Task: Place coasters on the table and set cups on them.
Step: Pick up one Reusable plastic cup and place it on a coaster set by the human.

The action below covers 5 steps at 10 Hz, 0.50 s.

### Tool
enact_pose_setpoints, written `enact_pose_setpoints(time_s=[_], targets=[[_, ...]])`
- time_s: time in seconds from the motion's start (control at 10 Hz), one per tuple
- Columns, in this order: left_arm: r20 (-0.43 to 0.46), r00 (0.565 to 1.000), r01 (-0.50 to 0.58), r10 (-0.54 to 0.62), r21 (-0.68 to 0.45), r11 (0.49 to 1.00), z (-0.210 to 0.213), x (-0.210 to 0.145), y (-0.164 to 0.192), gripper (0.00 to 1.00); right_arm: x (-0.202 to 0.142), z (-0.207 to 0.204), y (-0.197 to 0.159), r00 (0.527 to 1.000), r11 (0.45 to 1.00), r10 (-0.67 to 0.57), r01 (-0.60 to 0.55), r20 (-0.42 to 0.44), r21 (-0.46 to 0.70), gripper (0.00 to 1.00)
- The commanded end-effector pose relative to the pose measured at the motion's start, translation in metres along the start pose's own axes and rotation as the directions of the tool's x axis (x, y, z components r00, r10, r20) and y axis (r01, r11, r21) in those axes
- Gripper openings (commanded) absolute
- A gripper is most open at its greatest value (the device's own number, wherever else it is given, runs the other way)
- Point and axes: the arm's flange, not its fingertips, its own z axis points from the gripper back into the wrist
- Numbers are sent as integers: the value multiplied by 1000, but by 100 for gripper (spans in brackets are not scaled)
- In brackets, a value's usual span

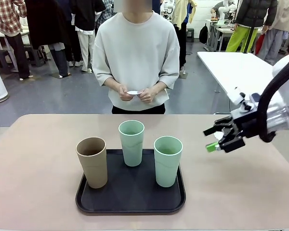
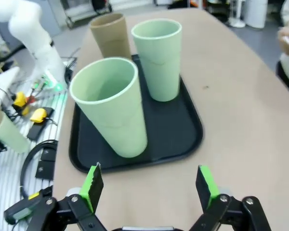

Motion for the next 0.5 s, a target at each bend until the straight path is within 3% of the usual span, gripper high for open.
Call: enact_pose_setpoints(time_s=[0.0,0.2,0.4], targets=[[9,1000,6,-6,-6,1000,1,0,0,100,-18,-23,3,999,991,34,-38,33,128,100],[9,1000,6,-6,-6,1000,1,0,0,100,-19,-27,5,995,976,90,-98,51,197,100],[9,1000,6,-6,-6,1000,1,0,0,100,-19,-35,10,998,984,47,-53,41,168,100]])
